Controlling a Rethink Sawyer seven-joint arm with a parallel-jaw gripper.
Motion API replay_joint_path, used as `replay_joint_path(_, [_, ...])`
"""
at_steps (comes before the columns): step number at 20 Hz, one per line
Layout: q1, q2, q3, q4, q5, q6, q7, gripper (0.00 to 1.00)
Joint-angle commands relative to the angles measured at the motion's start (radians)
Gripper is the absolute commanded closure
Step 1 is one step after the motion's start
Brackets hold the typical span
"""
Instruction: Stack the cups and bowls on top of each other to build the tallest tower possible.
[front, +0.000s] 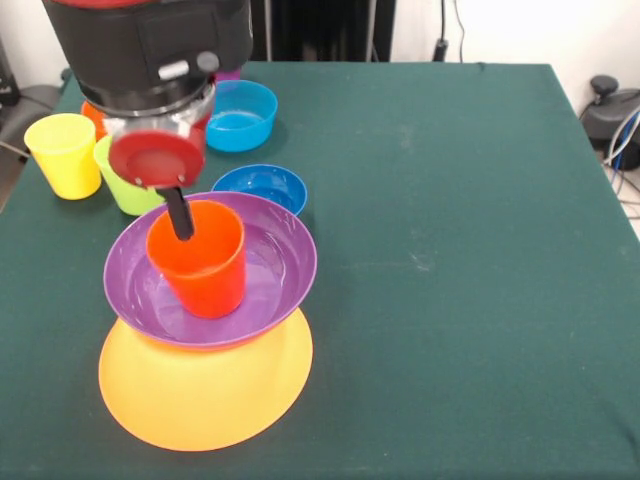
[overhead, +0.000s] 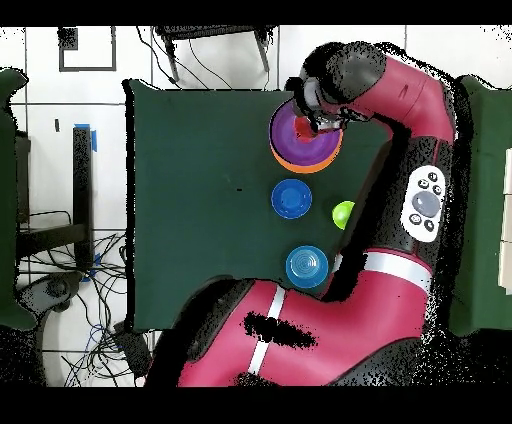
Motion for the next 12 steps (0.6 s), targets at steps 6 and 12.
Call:
replay_joint_path(6, [0.001,-0.168,0.089,0.26,-0.017,-0.101,-0.149,0.0])
replay_joint_path(12, [-0.014,-0.233,0.126,0.444,0.001,-0.197,-0.182,0.0])
